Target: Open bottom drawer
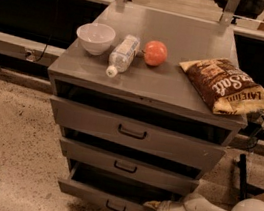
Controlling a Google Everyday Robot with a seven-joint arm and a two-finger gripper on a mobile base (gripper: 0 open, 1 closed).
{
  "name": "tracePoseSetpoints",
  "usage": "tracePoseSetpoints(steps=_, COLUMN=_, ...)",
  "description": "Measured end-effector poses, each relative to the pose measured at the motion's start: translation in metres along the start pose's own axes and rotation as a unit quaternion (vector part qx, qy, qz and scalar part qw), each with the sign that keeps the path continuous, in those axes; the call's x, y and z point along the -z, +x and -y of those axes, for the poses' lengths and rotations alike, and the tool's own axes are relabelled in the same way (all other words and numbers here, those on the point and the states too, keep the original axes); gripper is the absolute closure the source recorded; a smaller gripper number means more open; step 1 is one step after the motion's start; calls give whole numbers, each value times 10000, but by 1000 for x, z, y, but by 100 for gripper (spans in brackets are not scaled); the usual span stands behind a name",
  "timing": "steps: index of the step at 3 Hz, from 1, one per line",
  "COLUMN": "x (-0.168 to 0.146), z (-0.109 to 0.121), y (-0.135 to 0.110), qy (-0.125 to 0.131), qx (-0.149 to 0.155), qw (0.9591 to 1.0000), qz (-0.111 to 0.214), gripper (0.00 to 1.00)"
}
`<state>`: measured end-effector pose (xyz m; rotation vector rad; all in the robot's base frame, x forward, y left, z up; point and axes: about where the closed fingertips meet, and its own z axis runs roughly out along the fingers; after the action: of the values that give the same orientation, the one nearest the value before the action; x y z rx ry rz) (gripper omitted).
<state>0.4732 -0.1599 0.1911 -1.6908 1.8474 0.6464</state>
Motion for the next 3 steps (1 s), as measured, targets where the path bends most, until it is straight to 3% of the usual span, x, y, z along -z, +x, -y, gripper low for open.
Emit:
tracePoseSetpoints(steps=1, x=0, z=0, y=0, qy=-1, qx=-1, qw=10000, qz=1, gripper=59)
tracePoseSetpoints(steps=2, x=2, z=-28, y=-9, qy=-341, qx=-156, qw=9990, qz=258, gripper=51)
tracePoseSetpoints(steps=3, x=7, z=-60, y=-34, qy=-516, qx=87, qw=9965, qz=654, gripper=33)
